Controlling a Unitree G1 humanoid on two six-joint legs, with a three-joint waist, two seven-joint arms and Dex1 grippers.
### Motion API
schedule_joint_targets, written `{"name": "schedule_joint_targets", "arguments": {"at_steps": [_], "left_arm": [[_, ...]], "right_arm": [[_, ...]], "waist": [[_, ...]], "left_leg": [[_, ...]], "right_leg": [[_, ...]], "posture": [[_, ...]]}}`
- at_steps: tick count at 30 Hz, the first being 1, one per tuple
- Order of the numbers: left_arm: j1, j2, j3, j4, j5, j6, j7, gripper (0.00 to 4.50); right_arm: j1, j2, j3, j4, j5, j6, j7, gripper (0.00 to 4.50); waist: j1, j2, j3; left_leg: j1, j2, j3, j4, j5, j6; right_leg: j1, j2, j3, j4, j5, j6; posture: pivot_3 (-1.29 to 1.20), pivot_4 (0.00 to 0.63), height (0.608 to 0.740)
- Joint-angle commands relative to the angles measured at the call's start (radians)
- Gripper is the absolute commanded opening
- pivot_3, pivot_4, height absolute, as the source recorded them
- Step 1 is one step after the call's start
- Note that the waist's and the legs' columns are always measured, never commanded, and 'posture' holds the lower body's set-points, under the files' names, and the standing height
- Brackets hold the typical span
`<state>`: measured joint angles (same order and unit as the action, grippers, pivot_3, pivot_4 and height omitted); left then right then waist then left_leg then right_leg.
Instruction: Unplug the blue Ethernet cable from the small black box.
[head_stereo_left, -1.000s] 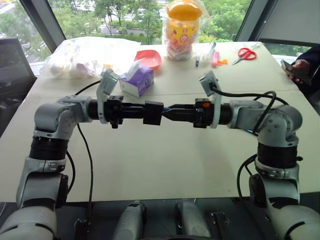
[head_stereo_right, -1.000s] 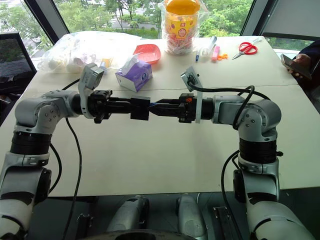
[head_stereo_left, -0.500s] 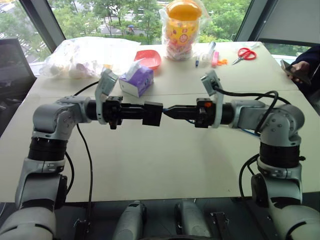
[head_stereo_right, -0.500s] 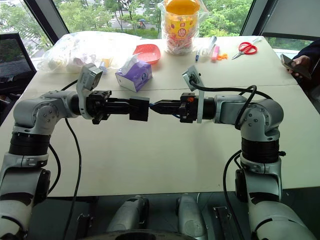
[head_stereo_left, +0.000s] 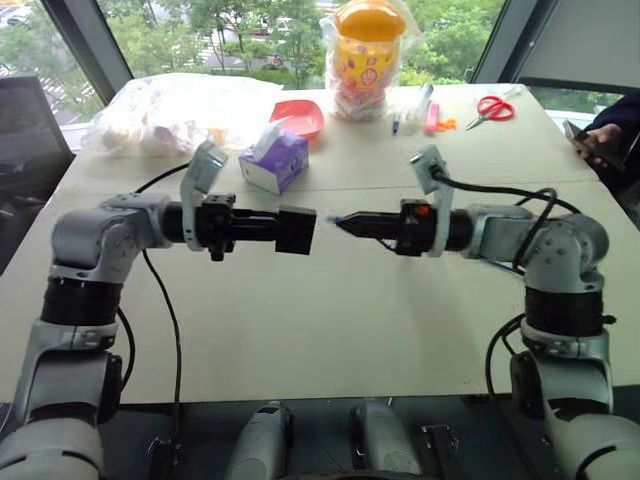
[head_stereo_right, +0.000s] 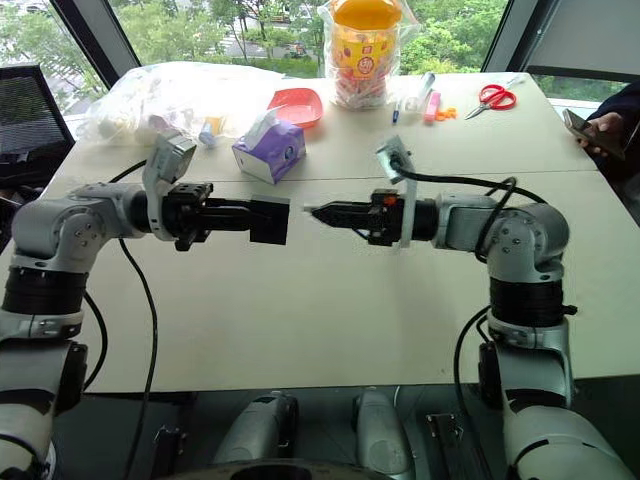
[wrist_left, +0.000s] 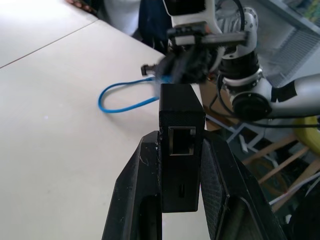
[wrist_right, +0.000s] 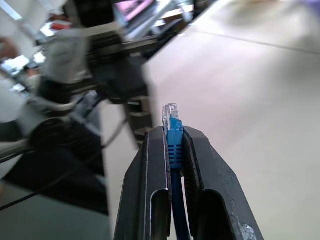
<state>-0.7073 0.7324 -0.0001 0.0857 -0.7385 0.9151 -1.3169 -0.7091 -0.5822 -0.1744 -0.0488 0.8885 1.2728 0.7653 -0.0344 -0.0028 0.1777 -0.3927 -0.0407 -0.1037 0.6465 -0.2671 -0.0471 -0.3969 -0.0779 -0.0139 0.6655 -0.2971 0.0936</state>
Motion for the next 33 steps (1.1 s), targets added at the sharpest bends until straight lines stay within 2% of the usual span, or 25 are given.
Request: {"name": "schedule_joint_targets", "arguments": {"at_steps": [1, 4, 6, 9, 11, 13, 17, 22, 23, 28, 33], "left_arm": [[-0.005, 0.019, 0.032, -0.019, -0.012, -0.006, -0.014, 0.43], [0.0, 0.03, 0.039, -0.014, -0.007, -0.013, -0.012, 0.43], [0.023, 0.025, 0.008, -0.015, 0.055, -0.094, -0.006, 0.43], [0.079, -0.122, -0.032, -0.016, 0.198, -0.32, 0.162, 0.43], [0.102, -0.205, -0.042, 0.003, 0.289, -0.447, 0.273, 0.43], [0.13, -0.254, -0.059, 0.014, 0.348, -0.551, 0.308, 0.43], [0.174, -0.356, -0.073, 0.064, 0.418, -0.702, 0.405, 0.43], [0.185, -0.397, -0.079, 0.126, 0.467, -0.815, 0.437, 0.43], [0.186, -0.403, -0.08, 0.134, 0.472, -0.822, 0.444, 0.43], [0.194, -0.432, -0.083, 0.219, 0.517, -0.927, 0.483, 0.43], [0.2, -0.461, -0.079, 0.323, 0.539, -0.983, 0.514, 0.43]], "right_arm": [[0.013, -0.045, -0.021, 0.023, -0.016, -0.05, 0.036, 0.02], [0.036, -0.087, -0.016, 0.052, -0.046, -0.088, 0.055, 0.02], [0.062, -0.099, 0.025, 0.036, -0.127, -0.178, 0.036, 0.02], [0.063, -0.011, 0.152, 0.148, -0.431, -0.426, -0.232, 0.02], [0.065, 0.025, 0.184, 0.192, -0.522, -0.498, -0.305, 0.02], [0.068, 0.058, 0.189, 0.212, -0.568, -0.528, -0.352, 0.02], [0.088, 0.124, 0.183, 0.209, -0.624, -0.554, -0.442, 1.64], [0.096, 0.147, 0.127, 0.158, -0.62, -0.526, -0.481, 4.13], [0.095, 0.149, 0.102, 0.136, -0.605, -0.508, -0.486, 4.37], [0.083, 0.167, -0.041, -0.024, -0.486, -0.38, -0.502, 4.37], [0.081, 0.181, -0.094, -0.186, -0.379, -0.244, -0.502, 4.37]], "waist": [[0.0, 0.0, 0.0], [-0.001, 0.0, 0.0], [-0.003, 0.0, 0.0], [-0.006, 0.0, 0.0], [-0.002, -0.001, 0.0], [0.0, -0.001, 0.0], [0.001, -0.001, 0.0], [0.003, -0.001, 0.0], [0.007, -0.001, 0.0], [0.021, -0.001, 0.0], [0.022, -0.001, 0.0]], "left_leg": [[0.0, 0.0, 0.0, 0.0, 0.0, 0.0], [0.0, 0.0, 0.0, 0.0, 0.0, 0.0], [0.0, 0.0, 0.0, 0.0, 0.0, 0.0], [0.002, 0.001, 0.003, 0.0, 0.0, 0.0], [0.002, 0.001, 0.004, 0.0, 0.0, 0.0], [-0.001, 0.0, 0.005, 0.001, 0.0, 0.0], [-0.002, 0.001, 0.013, 0.001, 0.002, -0.003], [-0.002, 0.001, 0.018, 0.001, 0.0, 0.001], [-0.002, 0.001, 0.018, 0.001, -0.001, 0.003], [-0.001, 0.001, 0.018, 0.001, -0.002, 0.005], [-0.001, 0.001, 0.018, 0.001, -0.002, 0.006]], "right_leg": [[0.0, 0.0, 0.0, 0.0, 0.0, 0.0], [0.0, 0.0, 0.0, 0.0, 0.0, 0.0], [0.0, 0.0, 0.0, 0.0, 0.0, 0.0], [0.001, 0.0, 0.001, 0.0, 0.0, 0.0], [0.001, -0.001, 0.003, 0.0, 0.001, 0.001], [-0.002, -0.001, 0.005, 0.0, 0.002, 0.002], [-0.007, -0.001, 0.009, 0.001, 0.003, 0.003], [-0.007, -0.001, 0.011, 0.0, 0.004, 0.005], [-0.007, -0.001, 0.011, 0.0, 0.004, 0.005], [-0.007, -0.001, 0.011, 0.0, 0.004, 0.005], [-0.007, -0.001, 0.011, 0.0, 0.004, 0.006]], "posture": [[0.0, 0.15, 0.74], [0.0, 0.15, 0.74], [0.0, 0.15, 0.74], [0.0, 0.15, 0.74], [0.0, 0.15, 0.74], [0.0, 0.15, 0.74], [0.0, 0.15, 0.74], [0.0, 0.15, 0.74], [0.0, 0.15, 0.74], [0.0, 0.15, 0.74], [0.0, 0.15, 0.74]]}}
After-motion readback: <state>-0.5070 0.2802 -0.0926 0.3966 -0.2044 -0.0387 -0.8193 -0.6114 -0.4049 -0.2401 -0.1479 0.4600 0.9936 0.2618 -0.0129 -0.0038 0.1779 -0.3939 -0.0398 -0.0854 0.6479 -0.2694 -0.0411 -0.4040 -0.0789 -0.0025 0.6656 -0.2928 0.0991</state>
